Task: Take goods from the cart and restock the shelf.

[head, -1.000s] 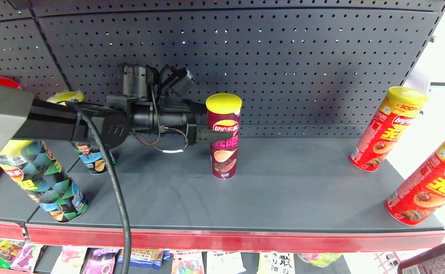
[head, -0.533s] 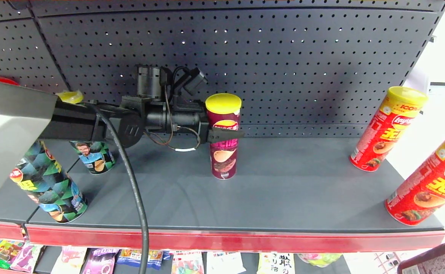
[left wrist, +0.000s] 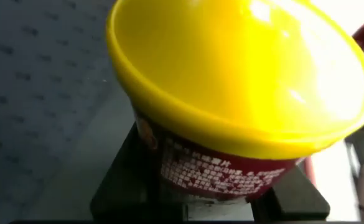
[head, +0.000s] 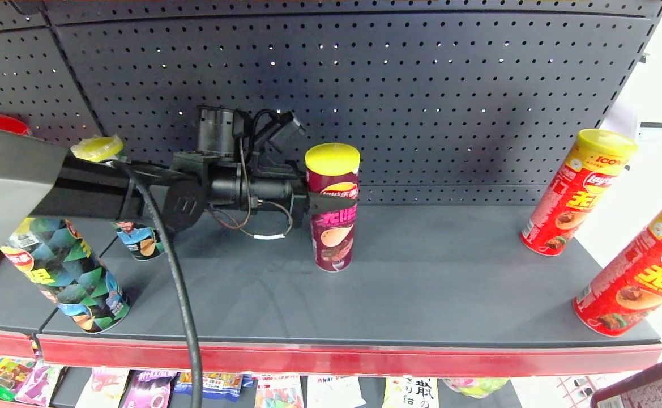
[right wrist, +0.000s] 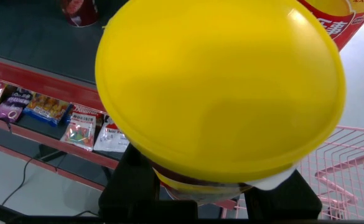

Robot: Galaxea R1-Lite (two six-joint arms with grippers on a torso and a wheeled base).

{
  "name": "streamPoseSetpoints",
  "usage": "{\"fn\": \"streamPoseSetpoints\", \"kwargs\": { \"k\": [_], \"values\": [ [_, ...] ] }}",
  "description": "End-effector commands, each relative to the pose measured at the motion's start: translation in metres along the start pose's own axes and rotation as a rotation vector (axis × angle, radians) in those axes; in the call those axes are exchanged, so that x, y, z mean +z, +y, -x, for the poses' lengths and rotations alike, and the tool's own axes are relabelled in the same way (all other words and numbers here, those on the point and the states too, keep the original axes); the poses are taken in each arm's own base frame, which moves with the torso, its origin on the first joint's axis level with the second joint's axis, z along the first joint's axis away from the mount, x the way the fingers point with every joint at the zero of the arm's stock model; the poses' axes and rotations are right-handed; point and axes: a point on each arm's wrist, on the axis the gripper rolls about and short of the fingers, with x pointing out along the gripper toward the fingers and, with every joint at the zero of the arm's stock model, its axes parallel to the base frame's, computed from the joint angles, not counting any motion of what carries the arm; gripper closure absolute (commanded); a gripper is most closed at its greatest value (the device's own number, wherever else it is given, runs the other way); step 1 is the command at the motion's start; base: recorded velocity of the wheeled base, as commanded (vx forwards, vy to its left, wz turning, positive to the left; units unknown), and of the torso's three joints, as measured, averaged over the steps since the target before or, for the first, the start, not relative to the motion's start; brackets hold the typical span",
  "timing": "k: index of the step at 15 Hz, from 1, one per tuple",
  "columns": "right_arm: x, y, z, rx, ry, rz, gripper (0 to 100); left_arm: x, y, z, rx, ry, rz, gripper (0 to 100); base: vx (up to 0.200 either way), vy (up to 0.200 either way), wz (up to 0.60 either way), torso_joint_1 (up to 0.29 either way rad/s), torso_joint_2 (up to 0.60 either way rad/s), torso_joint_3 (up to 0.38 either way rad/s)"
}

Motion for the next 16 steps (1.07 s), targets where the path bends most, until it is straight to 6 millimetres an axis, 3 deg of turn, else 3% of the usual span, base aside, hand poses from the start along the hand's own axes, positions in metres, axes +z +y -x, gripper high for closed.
{"fn": "streamPoseSetpoints", "kwargs": {
  "k": [1,5,8,16],
  "values": [
    [0.000,0.000,0.000,0.003,0.001,0.001,100,0.006,-0.029,0.018,-0.025,0.004,0.007,100,0.000,0.000,0.00,0.000,0.00,0.000],
    [0.000,0.000,0.000,0.003,0.003,0.000,100,-0.006,-0.046,0.022,-0.045,-0.011,-0.010,100,0.000,0.000,0.00,0.000,0.00,0.000],
    [0.000,0.000,0.000,0.003,0.003,0.000,100,-0.004,-0.058,0.019,-0.072,-0.017,-0.021,100,0.000,0.000,0.00,0.000,0.00,0.000],
    [0.000,0.000,0.000,0.002,0.000,0.001,100,-0.007,-0.072,0.025,-0.093,-0.005,0.002,100,0.000,0.000,0.00,0.000,0.00,0.000]
  ]
}}
